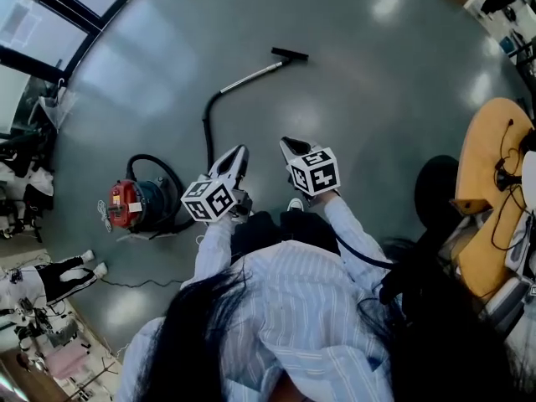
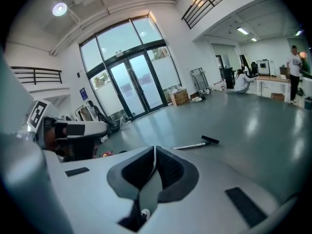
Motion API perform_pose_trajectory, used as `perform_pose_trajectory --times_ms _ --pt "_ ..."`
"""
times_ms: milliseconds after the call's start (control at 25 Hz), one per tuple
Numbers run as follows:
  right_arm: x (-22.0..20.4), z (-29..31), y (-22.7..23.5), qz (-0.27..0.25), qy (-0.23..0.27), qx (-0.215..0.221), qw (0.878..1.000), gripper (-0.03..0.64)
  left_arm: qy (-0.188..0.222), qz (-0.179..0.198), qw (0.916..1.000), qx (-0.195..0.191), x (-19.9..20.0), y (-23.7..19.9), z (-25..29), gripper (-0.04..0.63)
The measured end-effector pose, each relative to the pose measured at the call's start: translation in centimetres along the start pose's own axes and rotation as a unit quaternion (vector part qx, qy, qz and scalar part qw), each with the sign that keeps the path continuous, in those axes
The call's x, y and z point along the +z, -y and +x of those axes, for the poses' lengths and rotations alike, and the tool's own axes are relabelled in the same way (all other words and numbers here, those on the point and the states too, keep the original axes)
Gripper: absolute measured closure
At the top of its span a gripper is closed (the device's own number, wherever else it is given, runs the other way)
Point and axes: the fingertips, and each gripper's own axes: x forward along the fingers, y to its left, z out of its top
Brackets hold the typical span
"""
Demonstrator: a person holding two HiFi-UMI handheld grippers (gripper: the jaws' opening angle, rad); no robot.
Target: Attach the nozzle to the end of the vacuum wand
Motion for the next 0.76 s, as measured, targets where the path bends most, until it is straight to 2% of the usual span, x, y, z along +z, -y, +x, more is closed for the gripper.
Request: perform_pose_trajectory --times_ms 440,760 --pt "0.6 -0.2 -1.4 -0.035 -0.008 -0.004 0.999 0.598 0.004 -0.003 0.9999 -0.01 -0.1 -0.2 -0.6 0.589" --pt "0.0 0.2 -2.8 -0.044 -0.016 -0.008 0.999 0.598 -0.001 0.01 0.9998 -0.016 -0.3 -0.7 -1.6 0.589"
